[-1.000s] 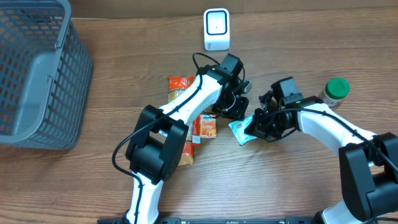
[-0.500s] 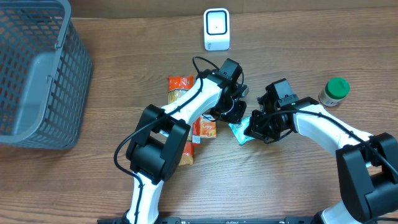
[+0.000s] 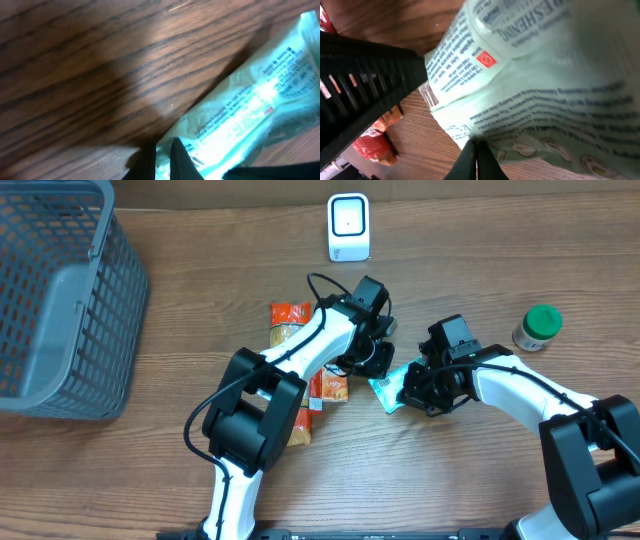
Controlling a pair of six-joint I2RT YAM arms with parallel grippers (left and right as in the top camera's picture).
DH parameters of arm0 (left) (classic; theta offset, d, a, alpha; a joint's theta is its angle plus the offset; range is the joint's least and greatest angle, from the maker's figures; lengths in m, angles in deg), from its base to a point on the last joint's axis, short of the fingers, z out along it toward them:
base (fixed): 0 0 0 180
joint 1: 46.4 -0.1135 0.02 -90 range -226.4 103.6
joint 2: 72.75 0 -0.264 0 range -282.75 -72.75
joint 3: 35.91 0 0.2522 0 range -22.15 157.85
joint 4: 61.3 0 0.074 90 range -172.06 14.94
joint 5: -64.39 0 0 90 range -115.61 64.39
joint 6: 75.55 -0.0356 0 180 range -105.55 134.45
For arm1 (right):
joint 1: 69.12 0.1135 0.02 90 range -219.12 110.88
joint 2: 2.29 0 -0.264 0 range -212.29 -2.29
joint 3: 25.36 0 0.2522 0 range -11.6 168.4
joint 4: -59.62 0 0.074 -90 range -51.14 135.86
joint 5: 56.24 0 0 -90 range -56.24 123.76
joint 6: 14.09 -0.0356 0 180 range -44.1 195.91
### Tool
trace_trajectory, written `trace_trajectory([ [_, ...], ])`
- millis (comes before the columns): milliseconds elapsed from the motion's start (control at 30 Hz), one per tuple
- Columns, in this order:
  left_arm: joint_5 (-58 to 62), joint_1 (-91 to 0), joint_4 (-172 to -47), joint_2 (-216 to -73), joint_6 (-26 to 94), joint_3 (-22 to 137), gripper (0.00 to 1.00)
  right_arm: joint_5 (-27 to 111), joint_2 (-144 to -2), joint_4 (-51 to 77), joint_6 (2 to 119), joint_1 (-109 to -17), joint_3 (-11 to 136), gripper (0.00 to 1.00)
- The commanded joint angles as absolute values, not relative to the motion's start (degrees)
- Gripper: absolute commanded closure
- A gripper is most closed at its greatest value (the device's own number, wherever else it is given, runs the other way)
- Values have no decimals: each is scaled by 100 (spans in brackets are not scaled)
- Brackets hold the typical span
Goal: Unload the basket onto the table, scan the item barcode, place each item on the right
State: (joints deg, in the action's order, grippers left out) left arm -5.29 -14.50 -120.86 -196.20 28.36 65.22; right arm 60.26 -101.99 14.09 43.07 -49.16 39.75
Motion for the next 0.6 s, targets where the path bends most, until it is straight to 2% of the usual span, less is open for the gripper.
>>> trace_trajectory([
  [0,-649,-1399,-11960,-19725,3035,6284,96,5665,-10131,1295,4289,-4894,3859,96],
  [333,-927,-1585,-12047,-19723,3033,6441,96,5624,-10136,1033,4702,-4894,3859,96],
  [567,-828,-2140,-13334,-19721,2967,7595,96,5626,-10136,1004,4792,-4894,3859,96],
])
